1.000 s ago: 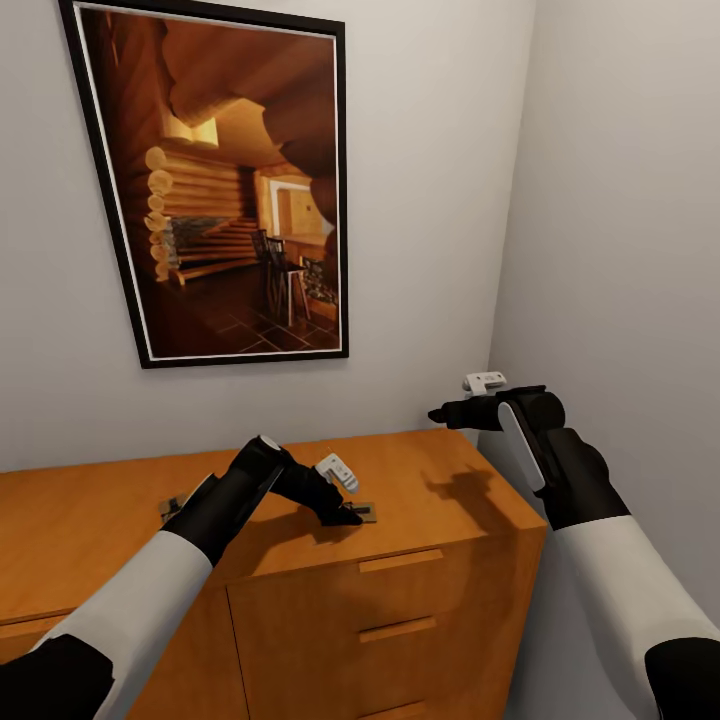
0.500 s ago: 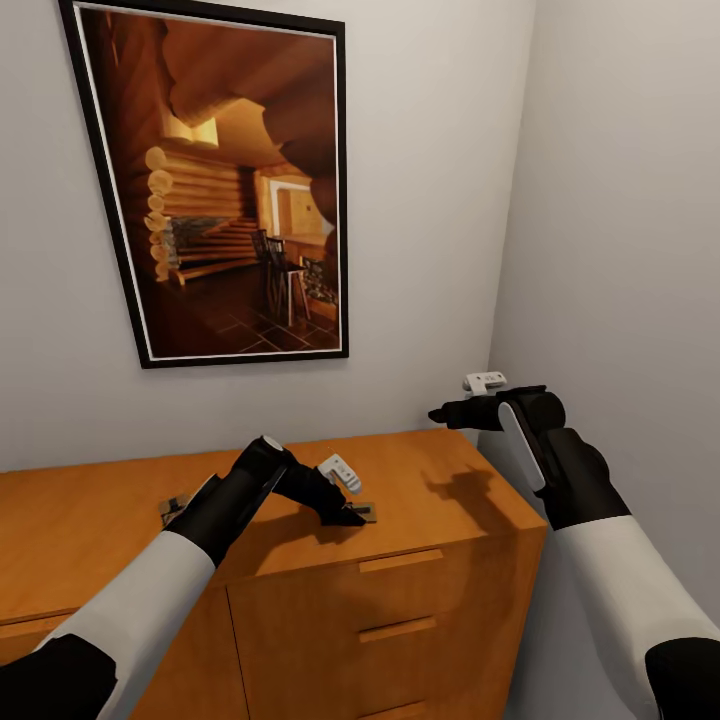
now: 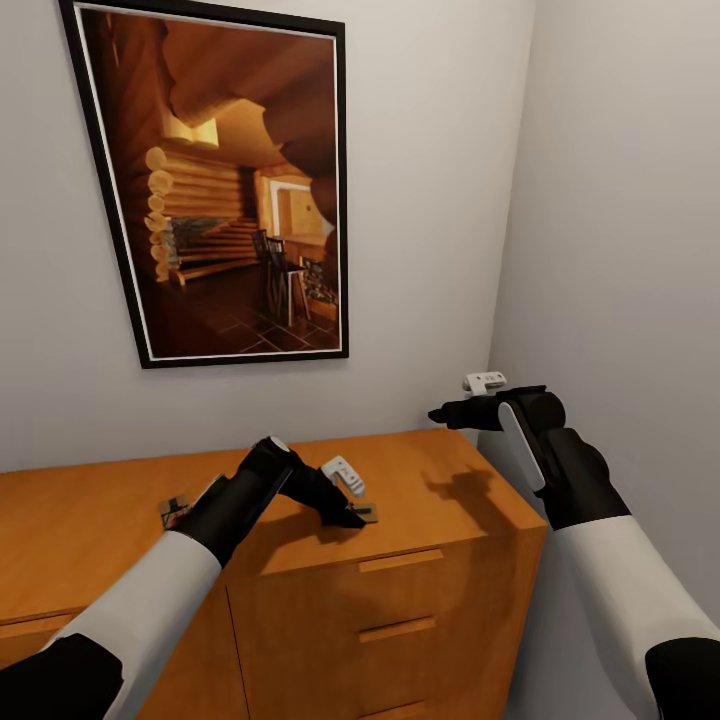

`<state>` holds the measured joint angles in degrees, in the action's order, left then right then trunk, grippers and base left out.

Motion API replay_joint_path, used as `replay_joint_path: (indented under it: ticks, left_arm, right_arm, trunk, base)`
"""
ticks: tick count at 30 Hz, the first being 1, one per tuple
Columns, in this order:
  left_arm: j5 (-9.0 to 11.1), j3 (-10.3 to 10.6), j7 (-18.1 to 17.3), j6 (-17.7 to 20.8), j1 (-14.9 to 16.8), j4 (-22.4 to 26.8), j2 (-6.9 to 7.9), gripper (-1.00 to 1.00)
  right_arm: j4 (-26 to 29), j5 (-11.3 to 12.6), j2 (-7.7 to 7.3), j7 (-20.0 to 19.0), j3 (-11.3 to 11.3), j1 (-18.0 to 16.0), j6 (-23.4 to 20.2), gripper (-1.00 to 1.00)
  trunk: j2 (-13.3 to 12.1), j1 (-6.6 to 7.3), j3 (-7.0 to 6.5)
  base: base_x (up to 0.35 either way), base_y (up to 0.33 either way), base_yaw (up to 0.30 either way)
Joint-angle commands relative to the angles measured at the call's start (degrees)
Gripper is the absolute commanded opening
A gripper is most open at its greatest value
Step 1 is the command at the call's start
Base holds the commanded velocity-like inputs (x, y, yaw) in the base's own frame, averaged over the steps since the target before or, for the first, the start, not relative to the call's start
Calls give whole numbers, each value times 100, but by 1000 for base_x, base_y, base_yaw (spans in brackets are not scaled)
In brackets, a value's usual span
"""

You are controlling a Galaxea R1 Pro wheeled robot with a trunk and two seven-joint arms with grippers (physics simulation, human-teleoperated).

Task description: Take the four mousetraps from the cabinet in the bathroom and place them on the bathroom floor. Make sure all four end up on the same floor surface, and ensure that at least two of them are either under or directly next to the same bathroom sink.

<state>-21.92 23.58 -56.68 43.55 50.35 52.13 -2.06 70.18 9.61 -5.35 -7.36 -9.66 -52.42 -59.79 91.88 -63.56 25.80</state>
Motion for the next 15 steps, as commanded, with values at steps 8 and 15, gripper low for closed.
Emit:
replay_joint_path:
  ticks: [8,15]
  left_arm:
    - [-249,-3,-45,-17,1,-416,-93,-100]
    - [-264,-3,-45,-21,1,-421,-94,-100]
  right_arm:
    - [4,23,-5,7,-9,-5,-21,100]
    - [4,23,-4,6,-9,-5,-21,100]
  trunk:
    - [3,0,8]
    - [3,0,8]
  base:
    - [0,0,0]
    - [0,0,0]
